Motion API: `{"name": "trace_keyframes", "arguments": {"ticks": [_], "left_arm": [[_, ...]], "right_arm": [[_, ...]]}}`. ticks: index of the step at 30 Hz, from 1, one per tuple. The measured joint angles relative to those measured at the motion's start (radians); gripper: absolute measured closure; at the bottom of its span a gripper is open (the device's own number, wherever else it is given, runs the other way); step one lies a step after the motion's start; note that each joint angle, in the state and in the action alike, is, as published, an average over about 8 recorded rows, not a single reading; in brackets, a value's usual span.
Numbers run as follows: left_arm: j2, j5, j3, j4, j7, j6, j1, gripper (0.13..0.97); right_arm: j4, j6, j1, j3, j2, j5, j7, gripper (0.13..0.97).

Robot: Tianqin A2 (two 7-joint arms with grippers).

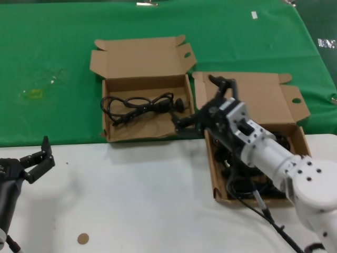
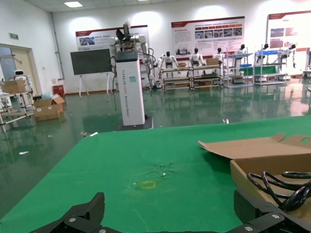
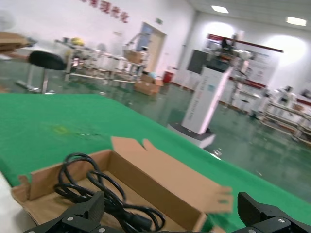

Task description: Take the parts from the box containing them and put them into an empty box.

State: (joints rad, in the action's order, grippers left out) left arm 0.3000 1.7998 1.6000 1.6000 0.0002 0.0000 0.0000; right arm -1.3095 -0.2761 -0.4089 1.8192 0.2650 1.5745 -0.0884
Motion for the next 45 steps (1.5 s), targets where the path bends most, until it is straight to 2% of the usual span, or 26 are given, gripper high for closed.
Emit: {"name": "trace_keyframes", "arguments": {"ticks": [6,24,45], "left_arm": [[0.000,0.000,0.000,0.000,0.000,0.000,0.000,0.153],[0.000,0.000,0.000,0.000,0.000,0.000,0.000,0.132],[0.000,0.000,0.000,0.000,0.000,0.000,0.000,0.132]], "right_arm": [[-0.066,0.063,0.093,-0.050,0.008,0.051,0.020,0.129],[-0.252,0.239,0.354,-0.190,0.030,0.195,0.077,0.129],[-0.263,0.250,0.370,-0.198,0.032,0.204,0.080,0.129]]}}
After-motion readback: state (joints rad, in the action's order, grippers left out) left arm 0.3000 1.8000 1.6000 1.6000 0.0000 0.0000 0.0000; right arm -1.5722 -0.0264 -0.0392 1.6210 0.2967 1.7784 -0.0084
